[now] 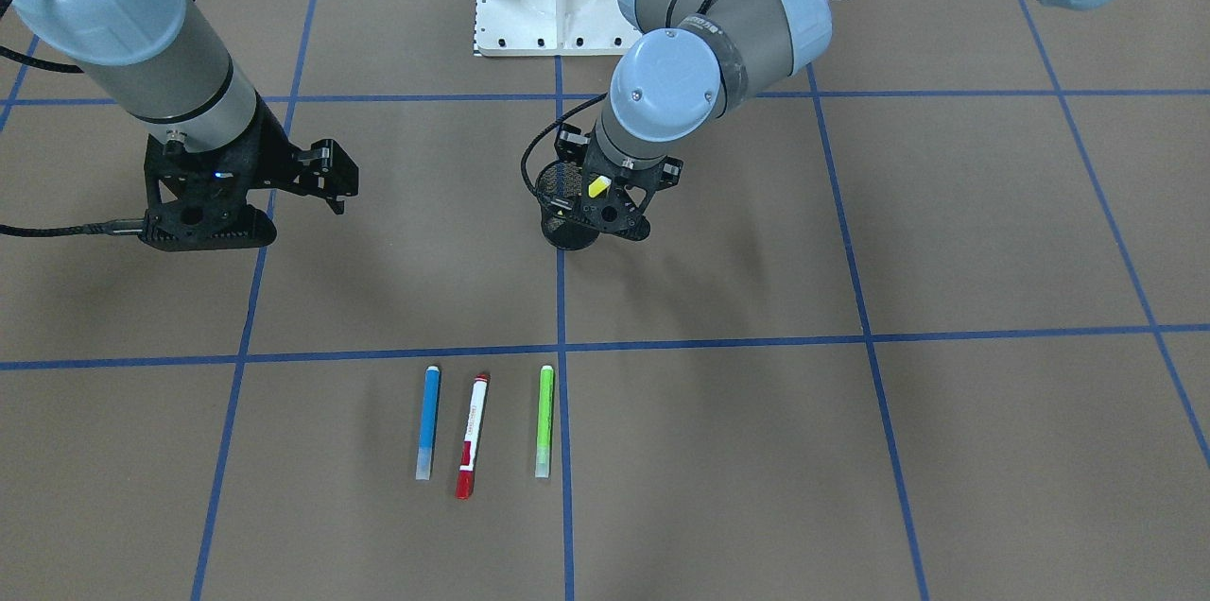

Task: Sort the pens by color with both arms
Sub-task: 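Lower the left gripper into the pen cup and grasp the yellow highlighter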

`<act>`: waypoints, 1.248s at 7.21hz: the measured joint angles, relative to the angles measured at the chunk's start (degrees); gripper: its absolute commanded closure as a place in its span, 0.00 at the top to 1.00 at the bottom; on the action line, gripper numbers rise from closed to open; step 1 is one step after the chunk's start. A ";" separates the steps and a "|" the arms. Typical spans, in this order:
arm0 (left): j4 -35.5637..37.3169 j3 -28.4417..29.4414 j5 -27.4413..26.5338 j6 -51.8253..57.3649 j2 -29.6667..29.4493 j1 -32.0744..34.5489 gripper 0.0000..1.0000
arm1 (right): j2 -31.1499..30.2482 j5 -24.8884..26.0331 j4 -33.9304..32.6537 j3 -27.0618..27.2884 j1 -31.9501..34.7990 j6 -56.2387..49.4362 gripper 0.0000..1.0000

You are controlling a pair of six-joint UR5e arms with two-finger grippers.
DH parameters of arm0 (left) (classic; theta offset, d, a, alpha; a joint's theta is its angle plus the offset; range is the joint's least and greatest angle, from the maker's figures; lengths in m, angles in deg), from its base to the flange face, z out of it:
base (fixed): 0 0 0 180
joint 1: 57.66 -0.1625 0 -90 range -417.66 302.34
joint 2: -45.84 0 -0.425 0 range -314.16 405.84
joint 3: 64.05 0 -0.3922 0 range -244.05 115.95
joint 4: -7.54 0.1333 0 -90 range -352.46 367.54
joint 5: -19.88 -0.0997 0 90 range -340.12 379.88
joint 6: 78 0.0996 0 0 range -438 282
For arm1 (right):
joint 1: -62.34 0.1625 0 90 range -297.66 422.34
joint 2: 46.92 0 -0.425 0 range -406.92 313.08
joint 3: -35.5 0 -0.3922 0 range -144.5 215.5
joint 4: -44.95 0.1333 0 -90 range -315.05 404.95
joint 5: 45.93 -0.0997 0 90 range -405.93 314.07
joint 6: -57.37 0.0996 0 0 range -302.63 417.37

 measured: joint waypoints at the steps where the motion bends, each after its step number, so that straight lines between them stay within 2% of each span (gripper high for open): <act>1: -0.14 0.30 -0.07 -0.01 -0.02 -0.23 0.60 | 0.01 0.04 0.00 0.04 -0.11 0.00 0.99; 2: -0.31 0.62 -0.09 0.00 -0.04 -0.30 0.53 | 0.03 0.06 0.00 0.05 -0.17 0.00 0.99; 3: -0.46 0.83 -0.11 0.01 -0.08 -0.32 0.50 | 0.04 0.07 0.00 0.05 -0.20 0.02 0.99; 5: -0.69 1.66 -0.11 0.08 -0.49 -0.34 0.34 | 0.04 0.09 0.00 -0.03 -0.32 0.04 0.99; 7: -0.76 2.30 -0.24 0.08 -1.06 -0.34 0.28 | 0.05 0.14 0.00 -0.09 -0.43 0.04 0.99; 9: -1.27 2.89 -0.68 0.09 -1.14 -0.33 0.28 | 0.04 0.16 0.06 -0.14 -0.53 0.08 0.99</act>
